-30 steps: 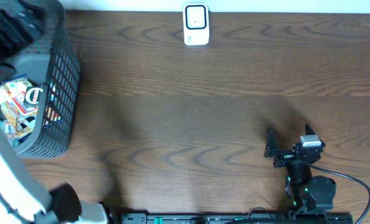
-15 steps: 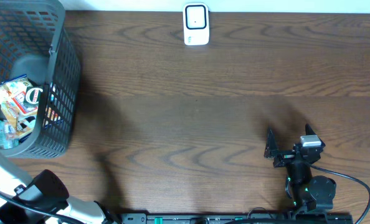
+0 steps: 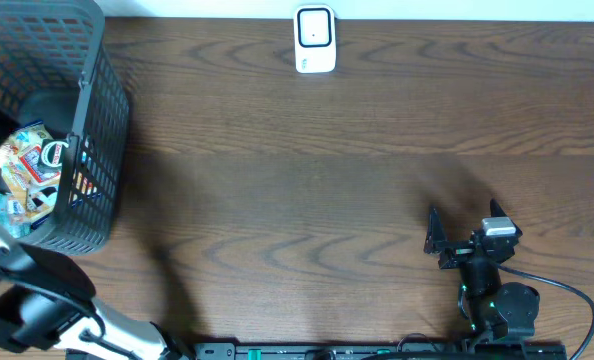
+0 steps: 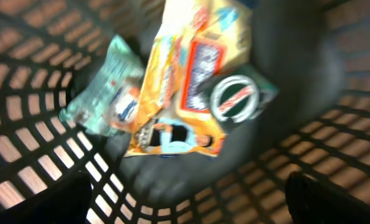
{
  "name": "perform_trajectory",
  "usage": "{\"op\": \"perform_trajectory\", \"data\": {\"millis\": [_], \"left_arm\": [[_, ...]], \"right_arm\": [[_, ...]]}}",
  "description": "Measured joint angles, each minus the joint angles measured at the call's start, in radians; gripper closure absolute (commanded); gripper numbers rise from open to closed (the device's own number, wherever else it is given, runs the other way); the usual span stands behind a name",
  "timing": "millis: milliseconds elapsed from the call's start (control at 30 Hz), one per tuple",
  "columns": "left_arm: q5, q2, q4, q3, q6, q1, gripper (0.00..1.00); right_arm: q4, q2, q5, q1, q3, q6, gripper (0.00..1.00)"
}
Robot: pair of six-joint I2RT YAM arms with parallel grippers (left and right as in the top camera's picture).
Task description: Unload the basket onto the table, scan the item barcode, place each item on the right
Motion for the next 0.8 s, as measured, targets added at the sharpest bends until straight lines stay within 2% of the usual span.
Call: {"op": "perform_trajectory", "data": {"millis": [200, 367, 633, 800], "left_arm": [[0.027, 0.028, 0.023, -0.068, 0.049, 0.019, 0.02], [0.052, 0.028, 0.102, -0.155, 0.074, 0.018, 0.02], [0.060, 0.028, 0.219, -0.295, 0.062, 0.018, 0.02], [0.061, 0.029, 0.241, -0.309, 0.047, 0.022, 0.02]], "right_arm": [[0.000, 0.000, 0.000, 0.000, 0.000, 0.000, 0.01], [0.000, 0.000, 0.000, 0.000, 0.000, 0.000, 0.01], [0.000, 0.000, 0.000, 0.000, 0.000, 0.000, 0.01], [0.000, 0.000, 0.000, 0.000, 0.000, 0.000, 0.01]]}}
